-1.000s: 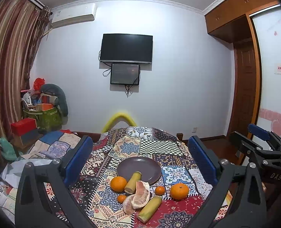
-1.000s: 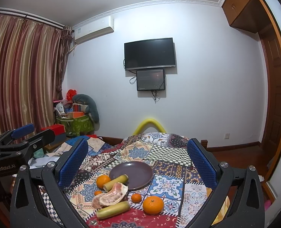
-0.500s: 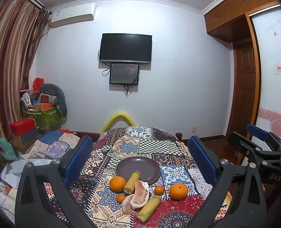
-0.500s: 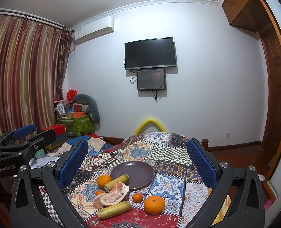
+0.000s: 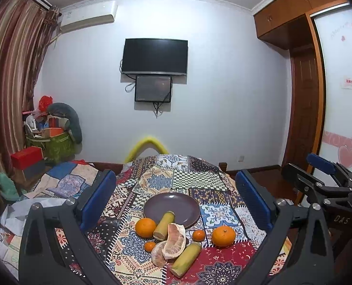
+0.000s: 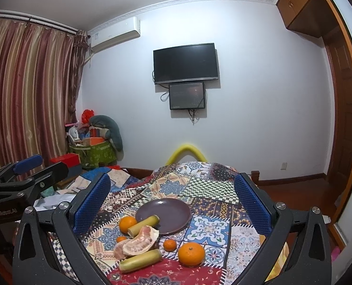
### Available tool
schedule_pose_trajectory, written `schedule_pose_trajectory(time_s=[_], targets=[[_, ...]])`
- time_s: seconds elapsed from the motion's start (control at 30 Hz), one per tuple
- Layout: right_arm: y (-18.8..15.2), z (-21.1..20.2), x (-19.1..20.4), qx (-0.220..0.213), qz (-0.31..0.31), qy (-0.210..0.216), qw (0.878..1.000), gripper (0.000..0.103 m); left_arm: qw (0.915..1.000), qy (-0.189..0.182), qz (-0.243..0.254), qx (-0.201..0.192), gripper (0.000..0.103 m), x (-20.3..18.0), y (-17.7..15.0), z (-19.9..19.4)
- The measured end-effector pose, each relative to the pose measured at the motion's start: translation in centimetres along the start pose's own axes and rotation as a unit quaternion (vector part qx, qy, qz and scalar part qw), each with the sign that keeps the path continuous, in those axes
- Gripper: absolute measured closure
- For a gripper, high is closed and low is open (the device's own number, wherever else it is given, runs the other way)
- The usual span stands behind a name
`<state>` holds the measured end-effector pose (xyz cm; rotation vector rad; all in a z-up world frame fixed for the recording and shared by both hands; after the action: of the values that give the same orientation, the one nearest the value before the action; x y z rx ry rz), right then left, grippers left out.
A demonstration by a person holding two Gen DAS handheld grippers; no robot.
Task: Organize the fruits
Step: 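Grasp the large orange with the right tool while the left tool grasps a yellow corn cob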
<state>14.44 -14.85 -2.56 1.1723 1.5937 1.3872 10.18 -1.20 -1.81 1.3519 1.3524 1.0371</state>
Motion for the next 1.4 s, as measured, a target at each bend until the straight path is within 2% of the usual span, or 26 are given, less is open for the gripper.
schedule_pose_trajectory(time_s=[0.27, 0.37, 0.5, 0.83, 1.03, 1.17, 1.4], targets=[[-3.4, 2.9, -2.2, 0.054, 0.005, -0.034, 0.998, 0.0, 0.9981, 0.006, 0.019, 0.058, 0.001, 0.0, -3.7, 3.9], [-4.9, 4.2, -2.9, 0.078, -0.01, -0.047, 0.996, 0.0, 0.996, 0.011, 0.025, 0.086, 0.01, 0.3, -5.4, 5.7], [-7.4, 5.8, -2.9, 0.12, -0.015, -0.03, 0.992, 0.0, 0.9906, 0.007, 0.019, 0.135, 0.018, 0.9, -8.2, 8.3], [-13.4, 8.7, -4.6, 0.22, 0.009, -0.011, 0.975, 0.002, 0.9742, -0.002, 0.004, 0.226, 0.037, 1.6, -14.6, 13.3], [-16.8, 10.9, -5.5, 0.283, 0.041, 0.013, 0.958, 0.013, 0.9619, -0.016, -0.014, 0.273, 0.042, 1.7, -17.9, 15.5], [-18.8, 12.2, -5.4, 0.312, 0.045, 0.02, 0.949, 0.014, 0.954, -0.028, -0.017, 0.298, 0.043, 1.1, -19.6, 16.4], [-21.0, 13.8, -4.8, 0.343, 0.051, 0.035, 0.937, 0.014, 0.9454, -0.052, -0.006, 0.322, 0.043, -0.5, -21.4, 17.3]])
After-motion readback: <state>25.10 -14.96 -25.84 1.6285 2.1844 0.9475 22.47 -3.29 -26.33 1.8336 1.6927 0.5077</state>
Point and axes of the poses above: each gripper's, at about its wrist camera, not at the fingertips, and z roughly the way its jaws point, x to its left, y to its top, the point moved 10 cm from there along z, roughly the way its jaws point, and after that the axes turned 1 degree about x, right-handed, at the moved point
